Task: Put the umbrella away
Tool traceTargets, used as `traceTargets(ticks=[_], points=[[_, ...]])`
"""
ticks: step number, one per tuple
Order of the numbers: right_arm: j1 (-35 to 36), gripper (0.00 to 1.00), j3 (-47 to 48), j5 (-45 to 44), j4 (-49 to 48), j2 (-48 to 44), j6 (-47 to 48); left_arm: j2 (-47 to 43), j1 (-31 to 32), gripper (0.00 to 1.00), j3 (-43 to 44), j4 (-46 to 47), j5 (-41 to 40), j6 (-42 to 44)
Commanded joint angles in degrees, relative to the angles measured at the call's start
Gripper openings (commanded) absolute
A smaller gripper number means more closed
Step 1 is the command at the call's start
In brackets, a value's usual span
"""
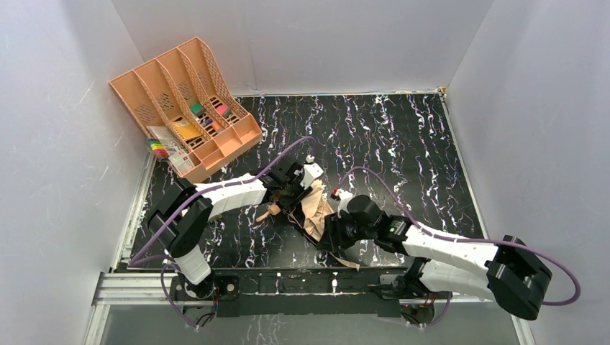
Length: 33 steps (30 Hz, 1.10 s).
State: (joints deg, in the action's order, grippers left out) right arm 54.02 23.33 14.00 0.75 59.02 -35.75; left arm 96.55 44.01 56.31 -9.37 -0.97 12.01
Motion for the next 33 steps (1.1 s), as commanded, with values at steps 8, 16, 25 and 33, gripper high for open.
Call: traceTargets(ticks=[8, 16, 25, 33], points=[[11.5, 0.44, 3.5, -22.1, 6.6, 4.7, -1.0, 0.5, -0.2, 0.08, 0.6, -2.1, -4.4, 1.3], [19.7, 0.0, 6.1, -32.1, 20.7, 0.3, -7.3, 0.9, -0.2, 0.09, 0.2, -1.4, -5.5, 1.2], [25.1, 0.0, 10.9, -28.6, 38.3, 0.7, -16.0, 1.2, -0.2, 0.1, 0.5, -1.3, -6.9, 1.3], [34.0, 0.0, 13.2, -32.6, 49.4, 5.7, -27.8, 1.7, -0.2, 0.1, 0.9, -1.4, -8.1, 1.2]])
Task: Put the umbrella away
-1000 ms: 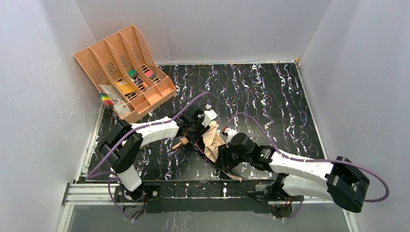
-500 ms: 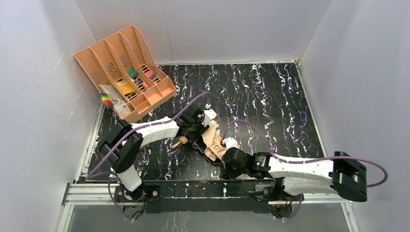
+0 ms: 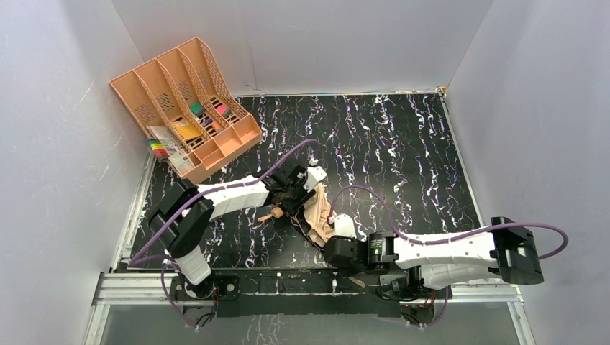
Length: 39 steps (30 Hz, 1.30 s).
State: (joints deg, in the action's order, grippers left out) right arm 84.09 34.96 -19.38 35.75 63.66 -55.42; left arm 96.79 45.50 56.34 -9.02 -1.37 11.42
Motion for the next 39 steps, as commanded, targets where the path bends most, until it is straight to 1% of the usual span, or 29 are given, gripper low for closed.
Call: traceTargets(ticks=[1, 3, 8, 12, 16, 18, 21, 22, 24, 26, 30, 32, 34, 36, 37, 39], points=[[4.5, 0.0, 1.5, 0.5, 15.1, 1.2, -9.3, 1.5, -1.7, 0.1, 0.8, -1.7, -7.7, 1.8], [5.3, 0.0, 0.9, 0.3, 14.5, 1.3, -9.4, 1.5, -1.7, 0.1, 0.7, -1.6, -7.5, 1.8], [5.5, 0.0, 0.4, 0.8, 6.3, -0.9, -3.1, -1.0, -1.6, 0.09, -1.3, 1.2, -5.6, 4.0], [5.5, 0.15, 1.5, 0.8, 2.7, -2.6, 2.1, -5.8, -1.3, 0.09, -5.5, 7.0, -1.2, 8.8], [4.3, 0.38, 3.3, 0.7, 1.9, -4.5, 5.8, -9.5, -0.4, 0.1, -9.1, 12.6, 0.1, 13.1], [2.1, 0.47, 3.7, 1.2, 1.5, -6.1, 7.2, -10.3, 0.0, 0.12, -10.8, 14.9, 0.2, 15.0], [-4.7, 0.56, 4.1, 3.4, 0.2, -8.9, 10.7, -11.2, 0.5, 0.15, -12.8, 18.2, -0.6, 17.2], [-7.6, 0.61, 4.1, 4.7, -0.8, -9.6, 12.5, -11.5, 0.7, 0.16, -13.6, 19.4, -0.9, 17.7], [-16.0, 0.66, 4.7, 8.7, -3.9, -10.2, 16.9, -12.4, 0.8, 0.18, -15.3, 22.8, -1.0, 18.9], [-23.8, 0.69, 5.7, 13.7, -7.8, -9.3, 22.0, -13.3, 0.9, 0.17, -17.3, 25.9, -0.8, 19.8], [-40.2, 0.7, 8.8, 21.4, -13.0, -3.8, 30.8, -14.6, 1.1, 0.13, -20.6, 31.4, -0.5, 21.1], [-47.7, 0.7, 9.6, 27.3, -18.4, -1.3, 34.6, -15.0, 1.3, 0.12, -22.1, 33.6, 0.3, 22.8], [-52.4, 0.71, 10.3, 30.1, -24.0, 1.3, 36.9, -15.1, 1.3, 0.1, -23.5, 35.3, 1.3, 25.0], [-54.8, 0.71, 10.8, 33.2, -29.2, 4.4, 40.1, -15.1, 1.5, 0.09, -24.3, 36.2, 1.4, 26.8], [-55.4, 0.72, 12.0, 34.9, -30.4, 6.1, 41.8, -15.0, 1.5, 0.09, -24.5, 36.3, 1.4, 27.6], [-57.4, 0.76, 16.8, 40.0, -27.7, 11.2, 45.5, -14.9, 1.5, 0.08, -25.0, 36.8, 3.2, 28.8]])
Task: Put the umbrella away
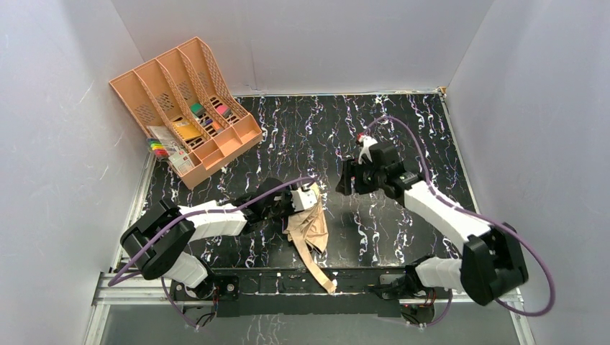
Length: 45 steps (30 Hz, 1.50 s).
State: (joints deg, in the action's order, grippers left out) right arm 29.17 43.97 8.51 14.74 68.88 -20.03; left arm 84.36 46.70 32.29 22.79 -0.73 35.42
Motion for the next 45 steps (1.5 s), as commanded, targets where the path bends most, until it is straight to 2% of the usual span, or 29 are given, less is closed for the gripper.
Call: traceTargets(ticks=[1, 8, 14, 20, 29, 45], points=[[-3.3, 0.76, 11.2, 14.9, -4.5, 8.7, 12.4, -2.5, 0.3, 0.07, -1.2, 5.4, 2.8, 5.3], [-4.2, 0.82, 16.6, 27.1, -10.6, 18.2, 22.5, -2.8, 0.7, 0.06, -1.8, 6.4, 5.1, 6.4], [-4.2, 0.9, 22.9, 35.4, -7.2, 26.5, 30.3, -2.6, 1.0, 0.05, -1.7, 6.2, 5.4, 7.4], [-2.9, 0.98, 28.5, 39.6, 0.0, 32.9, 37.6, -2.1, 1.3, 0.03, -1.5, 5.1, 4.6, 9.6], [2.6, 0.99, 34.6, 41.4, 12.7, 42.1, 45.5, -1.5, 1.3, 0.02, -1.7, 5.6, 4.3, 11.3], [5.4, 0.98, 27.8, 38.2, 13.2, 42.6, 45.2, -0.1, 1.4, 0.02, -1.2, 4.4, 1.5, 11.2]])
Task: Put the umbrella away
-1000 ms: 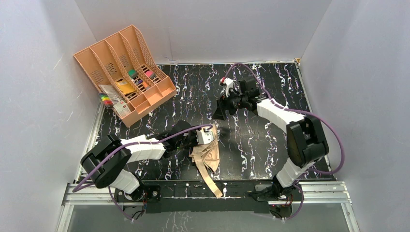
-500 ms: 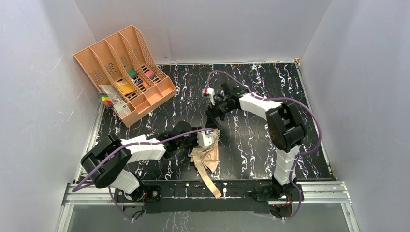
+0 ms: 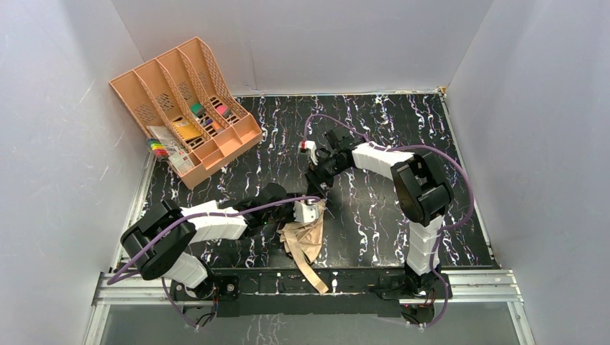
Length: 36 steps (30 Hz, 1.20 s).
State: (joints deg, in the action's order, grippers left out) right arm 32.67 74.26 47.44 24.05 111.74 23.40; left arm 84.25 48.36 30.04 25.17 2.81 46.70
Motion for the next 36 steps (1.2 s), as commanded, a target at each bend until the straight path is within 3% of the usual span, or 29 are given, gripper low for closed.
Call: traceTargets(ticks=[1, 7, 13, 26, 32, 36], points=[[1.9, 0.98, -2.9, -0.5, 3.2, -1.1, 1.3, -0.1, -0.4, 0.02, 0.8, 2.2, -2.0, 0.1], [0.9, 0.99, -1.8, -2.0, -0.5, -7.9, -4.3, -0.7, -0.3, 0.02, -0.2, 3.0, -1.5, 1.6], [-0.8, 0.99, 2.0, -1.1, 3.2, -9.7, -5.3, -0.7, -0.4, 0.02, -0.4, 3.2, -1.5, 2.1], [1.6, 0.99, 0.6, -1.9, 7.0, -1.9, -1.2, -0.5, -0.3, 0.02, -0.4, 3.7, -1.5, 2.5], [3.4, 0.99, -2.1, -6.4, 5.3, 0.5, -1.6, -0.7, -0.2, 0.02, -0.7, 4.0, -1.6, 2.4], [3.5, 0.91, -3.2, -9.5, 5.2, 0.9, -1.6, -0.6, -0.2, 0.02, -0.9, 4.9, -2.0, 1.2]])
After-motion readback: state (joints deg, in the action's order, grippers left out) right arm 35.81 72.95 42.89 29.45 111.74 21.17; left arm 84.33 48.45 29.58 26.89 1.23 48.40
